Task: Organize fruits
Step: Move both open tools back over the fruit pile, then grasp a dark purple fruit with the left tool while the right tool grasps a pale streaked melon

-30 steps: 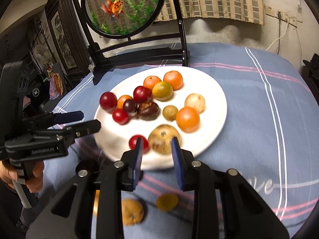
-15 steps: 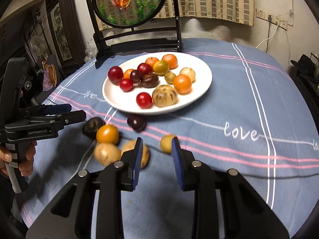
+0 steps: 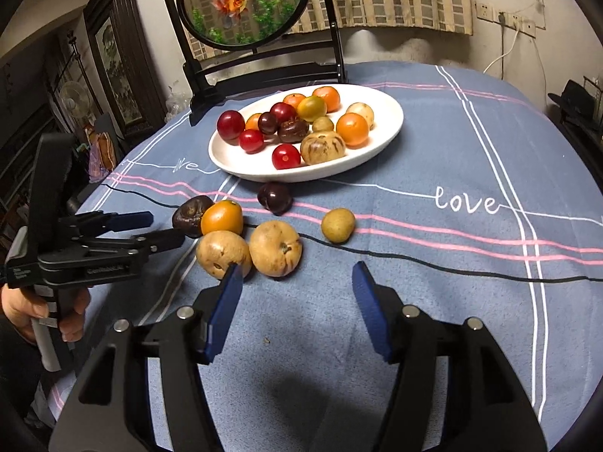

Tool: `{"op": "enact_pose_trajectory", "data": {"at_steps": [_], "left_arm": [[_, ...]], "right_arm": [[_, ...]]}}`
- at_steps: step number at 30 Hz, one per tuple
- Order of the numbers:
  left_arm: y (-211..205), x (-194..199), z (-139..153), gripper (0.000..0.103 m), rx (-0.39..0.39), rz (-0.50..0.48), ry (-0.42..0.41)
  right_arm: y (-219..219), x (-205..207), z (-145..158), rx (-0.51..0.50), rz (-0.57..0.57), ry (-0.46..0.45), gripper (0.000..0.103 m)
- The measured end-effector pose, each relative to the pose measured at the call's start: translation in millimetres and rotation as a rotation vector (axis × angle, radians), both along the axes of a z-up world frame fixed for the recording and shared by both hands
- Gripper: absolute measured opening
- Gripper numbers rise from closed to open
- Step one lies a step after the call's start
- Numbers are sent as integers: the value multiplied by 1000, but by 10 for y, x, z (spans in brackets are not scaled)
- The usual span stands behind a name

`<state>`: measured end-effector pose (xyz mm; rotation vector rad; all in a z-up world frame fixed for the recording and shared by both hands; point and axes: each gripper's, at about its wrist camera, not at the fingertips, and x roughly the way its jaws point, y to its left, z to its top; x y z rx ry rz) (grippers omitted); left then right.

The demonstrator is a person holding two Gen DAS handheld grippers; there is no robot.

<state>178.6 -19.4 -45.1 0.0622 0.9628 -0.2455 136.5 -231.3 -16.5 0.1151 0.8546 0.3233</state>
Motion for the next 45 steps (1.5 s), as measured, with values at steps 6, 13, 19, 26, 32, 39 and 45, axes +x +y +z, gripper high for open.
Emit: {"op": "enact_pose_trajectory", "data": {"at_steps": [6, 13, 19, 26, 32, 39, 45], "left_arm": [[-68, 152, -99, 65, 8, -1, 18], [-167, 256, -126, 64, 26, -8, 5], [-178, 263, -99, 46, 16, -16, -11], [-156, 198, -46, 46, 8, -17, -22], [-61, 142, -36, 46, -18, -13, -11], [-35, 145, -62, 46, -38, -5, -4], [-38, 161, -94, 46, -44, -5, 1]], "right_arm": [[-15, 16, -85, 20, 16, 31, 61], [7, 2, -90, 22, 33, 34, 61], [9, 7, -122, 20, 31, 46, 61], [79, 21, -158, -24, 37, 58, 61], [251, 29, -249, -207, 54, 62, 61], [449, 154, -290, -322, 118, 16, 61], [507, 380, -294, -332, 134, 1, 61]]}}
